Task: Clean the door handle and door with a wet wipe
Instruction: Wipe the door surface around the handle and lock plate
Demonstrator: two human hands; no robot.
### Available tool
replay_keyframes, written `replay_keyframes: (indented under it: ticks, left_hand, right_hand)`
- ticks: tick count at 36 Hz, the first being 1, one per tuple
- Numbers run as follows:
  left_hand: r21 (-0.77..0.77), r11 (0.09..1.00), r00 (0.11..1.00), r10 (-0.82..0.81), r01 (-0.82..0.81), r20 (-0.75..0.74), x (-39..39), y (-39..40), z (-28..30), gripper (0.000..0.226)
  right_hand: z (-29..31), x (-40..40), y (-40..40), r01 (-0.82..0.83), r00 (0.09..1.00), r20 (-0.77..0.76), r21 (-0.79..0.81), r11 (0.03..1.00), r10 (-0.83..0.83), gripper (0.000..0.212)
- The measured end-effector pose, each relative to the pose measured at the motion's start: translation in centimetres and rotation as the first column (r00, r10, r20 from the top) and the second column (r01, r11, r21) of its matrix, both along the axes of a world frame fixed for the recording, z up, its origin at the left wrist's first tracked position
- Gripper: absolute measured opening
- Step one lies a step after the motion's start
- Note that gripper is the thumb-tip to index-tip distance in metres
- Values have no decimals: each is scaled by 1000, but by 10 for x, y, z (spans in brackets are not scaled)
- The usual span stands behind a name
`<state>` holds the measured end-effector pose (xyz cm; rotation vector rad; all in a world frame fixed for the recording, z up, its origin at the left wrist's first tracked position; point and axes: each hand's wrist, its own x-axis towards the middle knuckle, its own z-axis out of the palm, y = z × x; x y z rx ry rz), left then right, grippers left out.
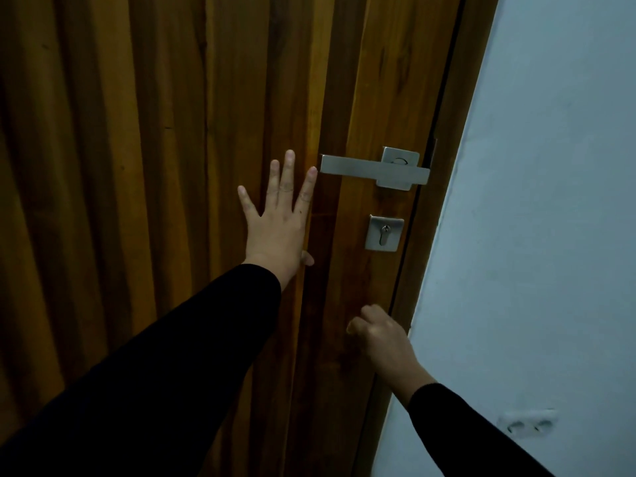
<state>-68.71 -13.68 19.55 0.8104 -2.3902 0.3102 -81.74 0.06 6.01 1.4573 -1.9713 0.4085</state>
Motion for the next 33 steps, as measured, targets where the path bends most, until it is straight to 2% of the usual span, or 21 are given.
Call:
replay_keyframes:
  ticks: [4, 6, 9, 12, 14, 16, 20, 25, 33]
  left_hand:
    - [-3, 1000, 1000, 12, -12, 2, 0, 0, 0, 138]
    - [-6, 1000, 1000, 20, -20, 7, 0, 0, 1, 138]
    - [-5, 1000, 1000, 19, -19, 3, 0, -1, 0, 139]
    - [-1, 1000, 1000, 21, -21, 6, 0, -1, 0, 139]
    - [3, 1000, 1000, 16, -16, 2, 0, -1, 0, 139]
    - [5, 1000, 1000, 14, -14, 3, -1, -1, 0, 139]
    - [-8, 1000, 1000, 24, -24, 4, -1, -2, -1, 137]
    - [-16, 999, 1000, 29, -29, 6, -2, -3, -5, 134]
    - [-58, 997, 997, 47, -43, 66, 9, -3, -5, 134]
  right_hand:
    - [-2, -4, 2, -2, 998, 60, 84, 996, -3, 20]
    - [3, -8, 2, -24, 995, 97, 61, 998, 18, 20]
    - [21, -7, 2, -63, 986, 145, -155, 986, 86, 26]
    - [44, -1, -5, -39, 973, 194, -383, 923, 122, 19]
    - [55, 1, -10, -22, 966, 220, -453, 891, 136, 14]
    - [57, 2, -15, -21, 960, 241, -457, 889, 146, 11]
    - [47, 11, -21, -9, 956, 273, -343, 939, 109, 8]
    - [23, 22, -17, -63, 968, 243, -30, 998, 68, 10]
    - [37, 25, -12, -70, 938, 346, 95, 993, 33, 21]
